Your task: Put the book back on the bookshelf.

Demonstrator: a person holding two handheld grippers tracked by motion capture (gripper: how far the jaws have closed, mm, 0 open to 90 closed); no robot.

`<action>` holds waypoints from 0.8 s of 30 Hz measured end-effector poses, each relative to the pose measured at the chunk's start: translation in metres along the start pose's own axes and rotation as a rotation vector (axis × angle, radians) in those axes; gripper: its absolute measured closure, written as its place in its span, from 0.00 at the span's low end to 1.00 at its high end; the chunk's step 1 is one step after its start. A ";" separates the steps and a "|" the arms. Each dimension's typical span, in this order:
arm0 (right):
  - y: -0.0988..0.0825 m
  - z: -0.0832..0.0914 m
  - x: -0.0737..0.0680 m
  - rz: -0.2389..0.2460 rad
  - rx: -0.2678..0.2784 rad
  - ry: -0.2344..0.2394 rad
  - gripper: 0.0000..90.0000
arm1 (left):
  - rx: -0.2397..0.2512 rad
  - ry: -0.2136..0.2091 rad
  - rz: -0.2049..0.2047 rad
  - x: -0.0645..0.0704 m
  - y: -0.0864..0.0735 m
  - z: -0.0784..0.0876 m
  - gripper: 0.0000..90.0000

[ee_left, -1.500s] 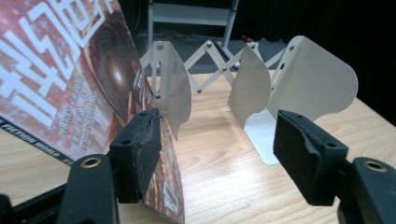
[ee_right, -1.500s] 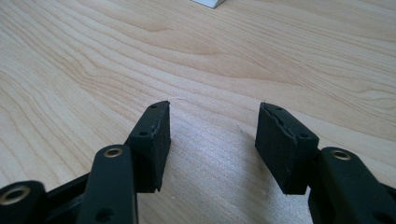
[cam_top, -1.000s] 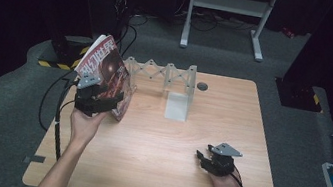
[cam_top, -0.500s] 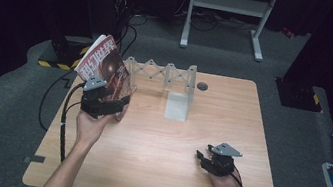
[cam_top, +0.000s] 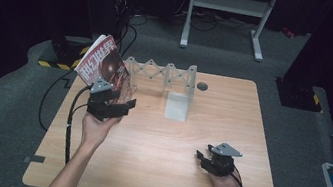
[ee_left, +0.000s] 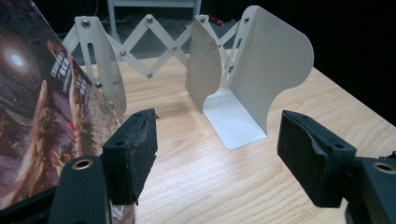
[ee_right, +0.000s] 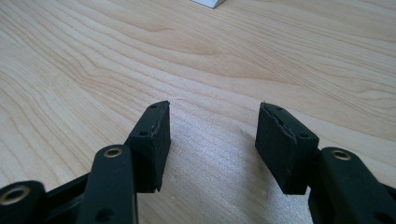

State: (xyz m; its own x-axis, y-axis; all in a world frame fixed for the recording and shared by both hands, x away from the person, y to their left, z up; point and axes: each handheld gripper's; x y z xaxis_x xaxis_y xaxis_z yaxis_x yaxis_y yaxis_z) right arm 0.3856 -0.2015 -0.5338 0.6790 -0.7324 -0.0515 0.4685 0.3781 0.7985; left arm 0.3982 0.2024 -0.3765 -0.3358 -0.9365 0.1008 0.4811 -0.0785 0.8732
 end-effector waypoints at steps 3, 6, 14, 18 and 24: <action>0.000 0.000 0.000 0.001 0.000 0.000 0.50 | -0.003 -0.004 -0.001 0.001 0.000 -0.001 0.32; 0.000 0.000 0.000 0.001 0.000 0.000 0.50 | -0.008 -0.014 0.000 0.003 -0.002 -0.002 0.32; 0.000 0.000 0.000 0.001 0.000 -0.001 0.50 | -0.010 -0.026 0.001 0.006 -0.005 -0.005 0.31; 0.000 0.000 0.000 0.004 0.002 0.000 0.50 | -0.010 -0.028 0.002 0.007 -0.007 -0.005 0.30; 0.000 0.000 0.000 0.005 0.002 -0.001 0.50 | -0.015 -0.029 0.003 0.009 -0.010 -0.007 0.30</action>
State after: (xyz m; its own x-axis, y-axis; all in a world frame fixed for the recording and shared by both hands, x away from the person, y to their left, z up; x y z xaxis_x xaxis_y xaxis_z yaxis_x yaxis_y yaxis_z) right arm 0.3857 -0.2016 -0.5339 0.6808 -0.7310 -0.0472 0.4642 0.3807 0.7997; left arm 0.3962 0.1926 -0.3878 -0.3577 -0.9264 0.1173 0.4937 -0.0810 0.8658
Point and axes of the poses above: each handheld gripper's, and its own axes: z roughly backward along the jaws, y roughly out of its top, x roughly to its right, and after that the axes turned 7 degrees about y, right-handed
